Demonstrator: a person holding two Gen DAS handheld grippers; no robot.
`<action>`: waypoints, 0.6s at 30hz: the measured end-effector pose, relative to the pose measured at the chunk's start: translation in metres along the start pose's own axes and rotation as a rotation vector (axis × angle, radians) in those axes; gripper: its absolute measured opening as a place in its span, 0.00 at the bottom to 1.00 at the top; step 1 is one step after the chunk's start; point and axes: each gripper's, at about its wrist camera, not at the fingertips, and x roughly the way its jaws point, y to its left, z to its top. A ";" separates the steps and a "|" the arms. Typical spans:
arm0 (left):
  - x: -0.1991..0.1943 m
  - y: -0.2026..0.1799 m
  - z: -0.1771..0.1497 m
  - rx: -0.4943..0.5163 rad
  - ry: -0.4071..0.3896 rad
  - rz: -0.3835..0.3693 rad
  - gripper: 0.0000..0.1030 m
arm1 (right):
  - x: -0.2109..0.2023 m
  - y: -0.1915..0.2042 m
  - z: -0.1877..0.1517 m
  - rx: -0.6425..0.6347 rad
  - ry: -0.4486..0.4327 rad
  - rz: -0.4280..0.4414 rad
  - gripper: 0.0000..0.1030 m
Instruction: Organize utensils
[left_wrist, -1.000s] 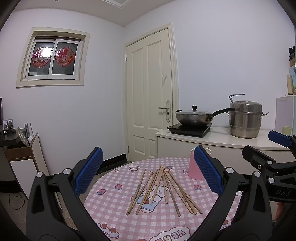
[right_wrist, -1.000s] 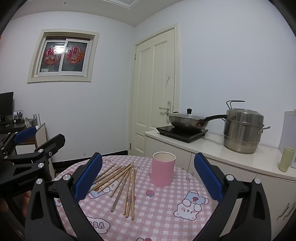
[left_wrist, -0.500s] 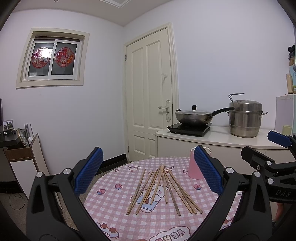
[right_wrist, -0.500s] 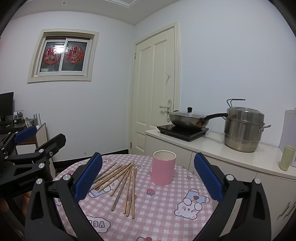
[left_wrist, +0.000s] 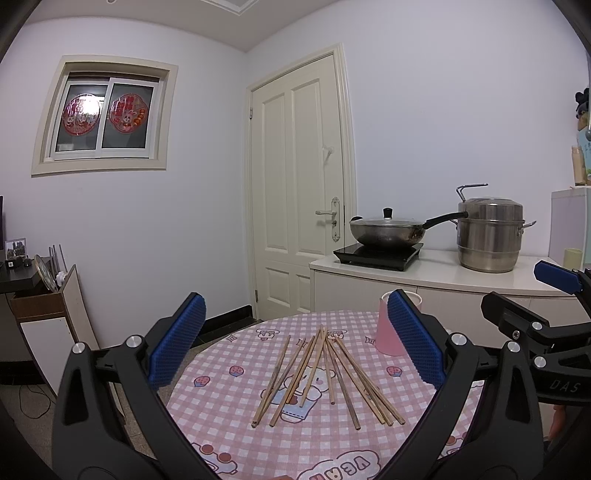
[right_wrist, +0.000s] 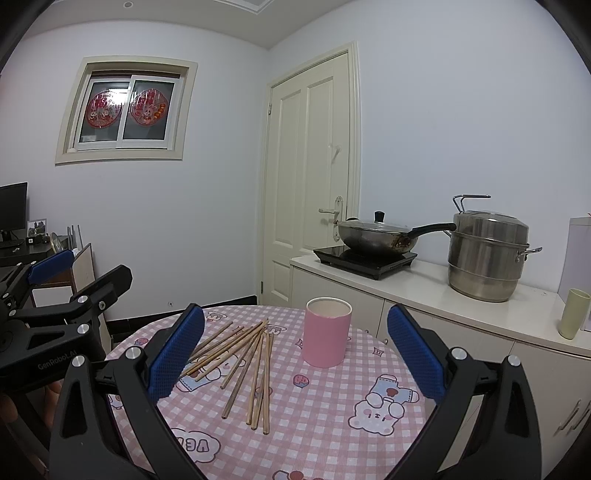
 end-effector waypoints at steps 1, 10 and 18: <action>-0.001 0.000 0.001 0.000 0.000 0.001 0.94 | 0.000 0.000 0.000 -0.001 0.001 0.000 0.93; -0.001 0.000 0.001 0.002 0.003 0.002 0.94 | 0.000 0.000 0.001 0.000 0.004 0.001 0.93; 0.002 0.000 0.003 0.005 0.011 0.001 0.94 | 0.003 -0.002 0.003 -0.001 0.015 0.005 0.93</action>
